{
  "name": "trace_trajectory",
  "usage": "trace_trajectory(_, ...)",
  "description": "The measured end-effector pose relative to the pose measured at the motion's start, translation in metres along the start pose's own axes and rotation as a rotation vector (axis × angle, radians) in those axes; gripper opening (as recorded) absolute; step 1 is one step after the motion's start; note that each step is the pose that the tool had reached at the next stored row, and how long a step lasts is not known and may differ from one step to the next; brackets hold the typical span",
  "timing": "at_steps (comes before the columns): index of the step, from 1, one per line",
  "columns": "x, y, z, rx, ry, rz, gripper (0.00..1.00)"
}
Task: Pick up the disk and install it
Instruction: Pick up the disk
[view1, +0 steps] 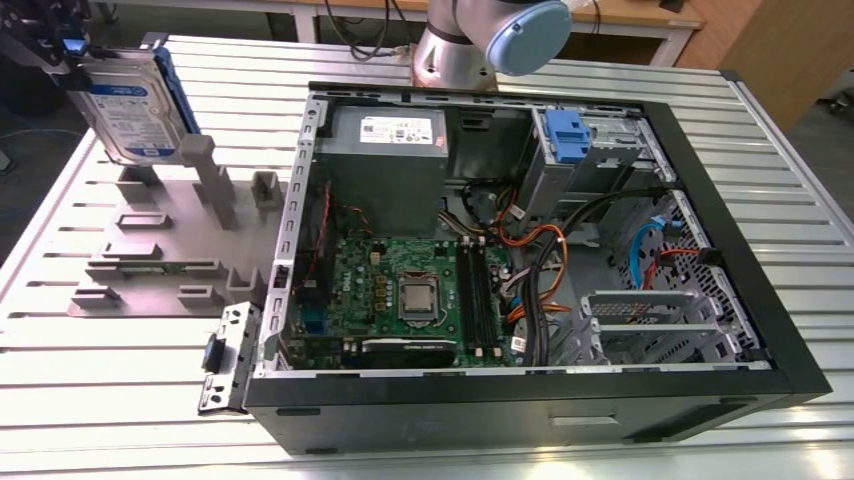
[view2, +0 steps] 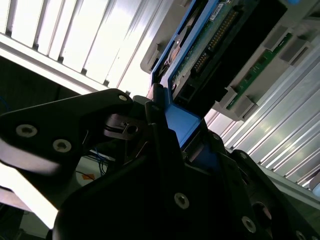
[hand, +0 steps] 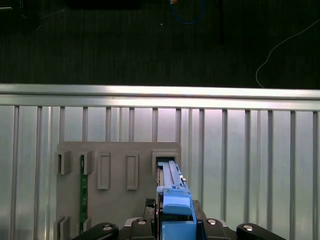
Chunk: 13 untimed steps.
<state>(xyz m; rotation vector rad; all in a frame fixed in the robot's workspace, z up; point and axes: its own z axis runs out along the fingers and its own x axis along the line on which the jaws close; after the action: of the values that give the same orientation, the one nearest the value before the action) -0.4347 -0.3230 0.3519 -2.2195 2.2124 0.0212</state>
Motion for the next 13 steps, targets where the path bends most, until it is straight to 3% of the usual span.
trace_trajectory(13,-0.0001,0.0,-0.004,0.0001,0.0,0.0,0.36)
